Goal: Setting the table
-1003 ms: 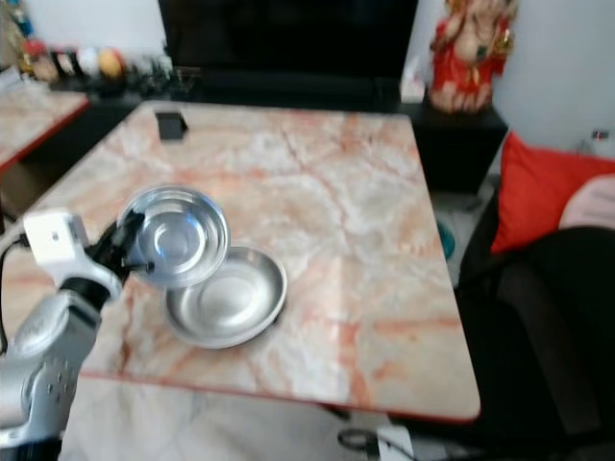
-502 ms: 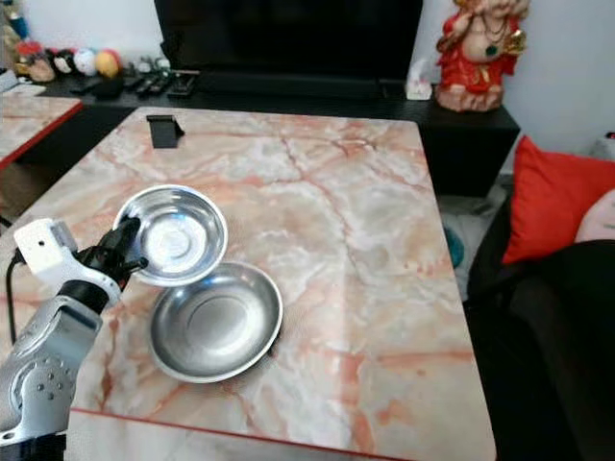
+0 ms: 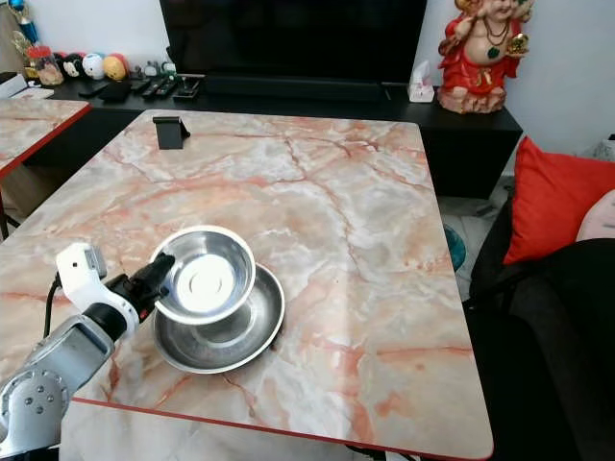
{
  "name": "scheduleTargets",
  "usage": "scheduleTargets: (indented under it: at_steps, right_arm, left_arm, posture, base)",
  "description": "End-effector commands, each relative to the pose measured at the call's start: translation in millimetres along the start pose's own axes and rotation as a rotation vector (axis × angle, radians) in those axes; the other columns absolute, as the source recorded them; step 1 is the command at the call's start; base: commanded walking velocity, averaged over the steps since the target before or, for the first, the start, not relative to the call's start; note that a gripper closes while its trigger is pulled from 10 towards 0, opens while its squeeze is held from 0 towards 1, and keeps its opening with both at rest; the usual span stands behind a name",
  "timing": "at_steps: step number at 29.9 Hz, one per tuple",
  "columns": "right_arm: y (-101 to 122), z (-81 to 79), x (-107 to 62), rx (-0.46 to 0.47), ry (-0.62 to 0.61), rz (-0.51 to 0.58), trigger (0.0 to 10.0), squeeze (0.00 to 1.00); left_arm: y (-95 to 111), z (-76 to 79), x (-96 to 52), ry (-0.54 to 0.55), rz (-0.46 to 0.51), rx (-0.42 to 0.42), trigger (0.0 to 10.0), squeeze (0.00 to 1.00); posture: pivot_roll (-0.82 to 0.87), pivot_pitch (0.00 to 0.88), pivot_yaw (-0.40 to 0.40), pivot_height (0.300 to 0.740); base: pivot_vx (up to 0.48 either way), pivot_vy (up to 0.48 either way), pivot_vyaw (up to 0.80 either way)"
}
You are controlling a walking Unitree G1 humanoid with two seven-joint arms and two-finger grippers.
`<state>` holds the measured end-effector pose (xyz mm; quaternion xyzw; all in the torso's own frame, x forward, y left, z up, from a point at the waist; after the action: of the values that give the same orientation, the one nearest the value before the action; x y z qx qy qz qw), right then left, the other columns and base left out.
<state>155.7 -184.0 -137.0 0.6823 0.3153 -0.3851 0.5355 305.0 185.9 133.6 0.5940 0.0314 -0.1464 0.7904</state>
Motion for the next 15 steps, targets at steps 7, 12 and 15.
scheduleTargets:
  at_steps: [7, 12, 15]
  right_arm:
    - [-3.3, 0.1, -0.3, -0.018, 0.002, -0.017, 10.0, 0.0]
    - [-3.3, -0.1, -0.3, -0.02, 0.003, -0.017, 10.0, 0.0]
    - [-3.2, -0.3, -0.2, -0.021, 0.004, -0.018, 10.0, 0.0]
  left_arm:
    - [-9.0, 13.5, 0.1, -0.056, -0.071, 0.061, 10.0, 0.0]
    - [-9.6, 14.5, 0.5, -0.056, -0.081, 0.067, 10.0, 0.0]
    - [-9.6, 12.2, 0.8, -0.039, -0.086, 0.079, 10.0, 0.0]
  posture:
    - [0.0, 0.0, 0.011, 0.74]
    - [0.0, 0.0, 0.011, 0.74]
    - [0.01, 0.0, 0.01, 0.74]
  base:
    - [0.0, 0.0, 0.0]
    - [0.0, 0.0, 0.0]
    - [0.0, 0.0, 0.0]
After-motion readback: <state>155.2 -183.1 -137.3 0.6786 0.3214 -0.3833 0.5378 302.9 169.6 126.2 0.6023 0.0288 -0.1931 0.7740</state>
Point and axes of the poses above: a point about 5 cm out from each wrist's last joint towards the gripper, its own x axis pointing out of the wrist towards the gripper, its own y axis along the axis of the wrist's last joint, z = x × y, the point moved 4 cm from there along x, pointing out of the wrist towards the gripper, and after that the axes turned 14 degrees about x, right-handed, at the moved point
